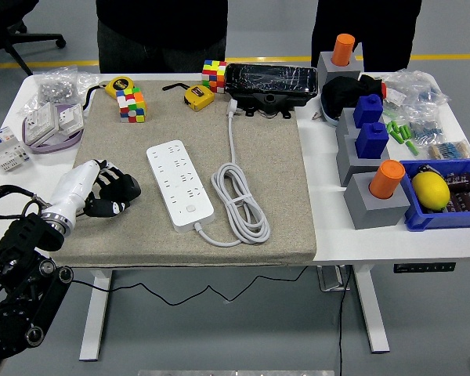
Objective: Pick up the plug,place it near the board,insert it into the board,press the button
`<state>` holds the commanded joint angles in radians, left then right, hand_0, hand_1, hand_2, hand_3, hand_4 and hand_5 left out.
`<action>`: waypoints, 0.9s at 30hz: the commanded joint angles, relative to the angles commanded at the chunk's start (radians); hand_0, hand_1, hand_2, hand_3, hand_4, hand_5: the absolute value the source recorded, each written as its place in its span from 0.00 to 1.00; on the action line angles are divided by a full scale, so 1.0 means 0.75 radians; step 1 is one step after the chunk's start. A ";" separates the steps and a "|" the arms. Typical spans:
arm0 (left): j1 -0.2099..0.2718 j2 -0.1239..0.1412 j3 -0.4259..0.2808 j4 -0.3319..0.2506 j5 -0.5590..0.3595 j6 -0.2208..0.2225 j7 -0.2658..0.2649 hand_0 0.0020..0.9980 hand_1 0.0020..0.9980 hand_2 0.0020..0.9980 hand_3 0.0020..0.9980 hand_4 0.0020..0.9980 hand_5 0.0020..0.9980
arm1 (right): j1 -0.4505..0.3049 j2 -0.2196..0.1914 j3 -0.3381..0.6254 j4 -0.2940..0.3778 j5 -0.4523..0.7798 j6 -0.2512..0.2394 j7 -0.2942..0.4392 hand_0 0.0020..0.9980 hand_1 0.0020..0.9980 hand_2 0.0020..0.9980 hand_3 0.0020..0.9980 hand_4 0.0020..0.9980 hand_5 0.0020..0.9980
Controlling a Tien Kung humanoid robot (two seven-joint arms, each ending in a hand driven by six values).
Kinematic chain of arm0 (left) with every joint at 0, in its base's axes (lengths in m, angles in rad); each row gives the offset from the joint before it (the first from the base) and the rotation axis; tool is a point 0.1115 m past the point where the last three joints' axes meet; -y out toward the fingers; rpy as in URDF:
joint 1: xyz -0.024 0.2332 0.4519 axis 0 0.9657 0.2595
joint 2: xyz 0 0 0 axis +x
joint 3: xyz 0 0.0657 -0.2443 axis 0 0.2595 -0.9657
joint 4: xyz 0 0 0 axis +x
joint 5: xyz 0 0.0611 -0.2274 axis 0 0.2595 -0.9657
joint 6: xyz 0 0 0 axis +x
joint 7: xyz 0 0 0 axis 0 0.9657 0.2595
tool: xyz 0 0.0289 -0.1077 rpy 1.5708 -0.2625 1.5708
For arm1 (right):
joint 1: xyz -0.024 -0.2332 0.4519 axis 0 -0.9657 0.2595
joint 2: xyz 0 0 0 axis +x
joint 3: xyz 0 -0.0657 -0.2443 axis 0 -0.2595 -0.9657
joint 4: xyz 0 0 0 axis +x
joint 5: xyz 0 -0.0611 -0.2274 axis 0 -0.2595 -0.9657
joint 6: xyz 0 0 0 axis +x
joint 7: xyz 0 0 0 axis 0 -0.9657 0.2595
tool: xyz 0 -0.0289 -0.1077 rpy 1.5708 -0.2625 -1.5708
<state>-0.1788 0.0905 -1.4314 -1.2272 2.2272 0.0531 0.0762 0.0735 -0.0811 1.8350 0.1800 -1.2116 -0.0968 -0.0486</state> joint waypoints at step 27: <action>-0.063 0.087 0.184 -0.319 -0.128 -0.038 0.022 0.22 0.31 0.42 0.54 0.75 0.00 | 0.004 -0.003 0.014 0.000 -0.008 -0.001 -0.004 0.79 0.74 0.73 0.76 1.00 0.98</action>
<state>-0.2260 0.1558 -1.2931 -1.4667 2.1308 0.0246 0.0928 0.0769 -0.0836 1.8453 0.1800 -1.2176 -0.0973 -0.0519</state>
